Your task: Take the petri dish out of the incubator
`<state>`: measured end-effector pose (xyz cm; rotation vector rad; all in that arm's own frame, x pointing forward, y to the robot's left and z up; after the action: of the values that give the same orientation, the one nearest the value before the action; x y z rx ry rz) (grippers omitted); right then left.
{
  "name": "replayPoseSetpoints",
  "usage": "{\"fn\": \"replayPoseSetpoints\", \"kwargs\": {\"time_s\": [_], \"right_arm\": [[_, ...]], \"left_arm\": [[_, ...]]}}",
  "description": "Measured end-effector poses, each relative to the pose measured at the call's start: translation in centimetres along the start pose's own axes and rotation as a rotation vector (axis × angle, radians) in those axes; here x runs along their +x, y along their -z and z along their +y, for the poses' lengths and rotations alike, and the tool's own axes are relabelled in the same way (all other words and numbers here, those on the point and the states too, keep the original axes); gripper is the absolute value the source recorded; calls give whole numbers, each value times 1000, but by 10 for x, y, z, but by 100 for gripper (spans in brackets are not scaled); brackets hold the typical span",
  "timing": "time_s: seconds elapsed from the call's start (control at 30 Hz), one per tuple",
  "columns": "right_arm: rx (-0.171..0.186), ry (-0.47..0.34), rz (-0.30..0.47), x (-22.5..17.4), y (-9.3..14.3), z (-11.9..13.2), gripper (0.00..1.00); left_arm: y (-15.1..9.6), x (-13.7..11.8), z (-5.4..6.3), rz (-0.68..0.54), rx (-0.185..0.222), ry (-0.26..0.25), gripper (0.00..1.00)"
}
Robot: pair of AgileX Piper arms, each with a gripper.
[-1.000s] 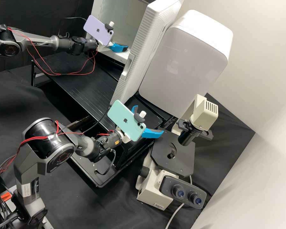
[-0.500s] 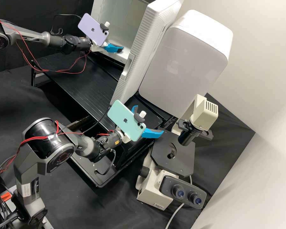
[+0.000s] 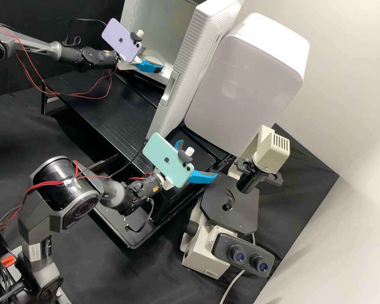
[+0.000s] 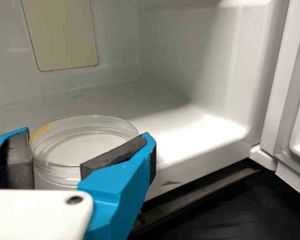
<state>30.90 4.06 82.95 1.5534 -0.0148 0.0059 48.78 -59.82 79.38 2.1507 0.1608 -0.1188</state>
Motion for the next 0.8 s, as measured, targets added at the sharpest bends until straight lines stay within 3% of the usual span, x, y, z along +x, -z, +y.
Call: {"fn": "replayPoseSetpoints", "kwargs": {"time_s": [0.3,0.5,0.8], "right_arm": [[0,0,0,0,0,0,100],[0,0,0,0,0,0,100],[0,0,0,0,0,0,100]], "left_arm": [[-3,-3,4,-9,-10,-9,0],[-6,-7,-3,-33,6,0,0],[-8,-32,-4,-89,23,-3,0]]}}
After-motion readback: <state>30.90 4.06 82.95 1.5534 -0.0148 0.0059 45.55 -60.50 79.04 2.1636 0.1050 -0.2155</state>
